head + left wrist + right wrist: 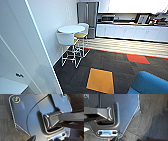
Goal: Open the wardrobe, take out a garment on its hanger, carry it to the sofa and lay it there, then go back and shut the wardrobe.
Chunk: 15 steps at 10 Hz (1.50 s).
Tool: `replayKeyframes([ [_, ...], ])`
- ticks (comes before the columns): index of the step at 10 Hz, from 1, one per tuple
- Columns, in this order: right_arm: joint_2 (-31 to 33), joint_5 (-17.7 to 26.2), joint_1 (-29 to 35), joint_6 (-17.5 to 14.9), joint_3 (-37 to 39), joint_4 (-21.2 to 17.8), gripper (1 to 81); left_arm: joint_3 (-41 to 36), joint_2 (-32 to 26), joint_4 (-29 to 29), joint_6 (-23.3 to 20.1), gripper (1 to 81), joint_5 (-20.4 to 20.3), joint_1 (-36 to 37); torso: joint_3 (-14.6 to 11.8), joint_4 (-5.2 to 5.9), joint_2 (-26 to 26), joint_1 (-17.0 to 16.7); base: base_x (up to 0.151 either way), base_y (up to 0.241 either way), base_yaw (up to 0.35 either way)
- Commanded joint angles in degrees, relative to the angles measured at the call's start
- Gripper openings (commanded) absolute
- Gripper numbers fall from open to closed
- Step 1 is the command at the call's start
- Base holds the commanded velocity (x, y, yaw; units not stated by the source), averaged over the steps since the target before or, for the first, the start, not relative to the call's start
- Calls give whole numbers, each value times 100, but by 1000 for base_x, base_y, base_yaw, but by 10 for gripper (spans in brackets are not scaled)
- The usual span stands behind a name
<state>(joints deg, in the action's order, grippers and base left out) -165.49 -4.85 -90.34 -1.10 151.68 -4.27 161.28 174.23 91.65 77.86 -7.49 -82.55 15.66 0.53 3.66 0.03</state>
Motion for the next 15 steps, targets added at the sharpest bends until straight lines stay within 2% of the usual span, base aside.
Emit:
replayKeyframes([
  [1, 232, 327, 108, 4, -340, -74, 811, 18, -81, -15, -25, 811, 204, 129, 0, 0, 0, 0, 0, 0, 306],
  [4, 409, 274, 144, 13, -508, -303, 811, 18, -186, -42, 19, 811, 133, 60, 0, 0, 0, 2, 0, 0, 306],
  [15, 5, 309, 108, -75, -228, -189, 811, 18, -90, 28, 19, 811, 151, 42, 0, 0, 2, 2, 0, 0, 307],
])
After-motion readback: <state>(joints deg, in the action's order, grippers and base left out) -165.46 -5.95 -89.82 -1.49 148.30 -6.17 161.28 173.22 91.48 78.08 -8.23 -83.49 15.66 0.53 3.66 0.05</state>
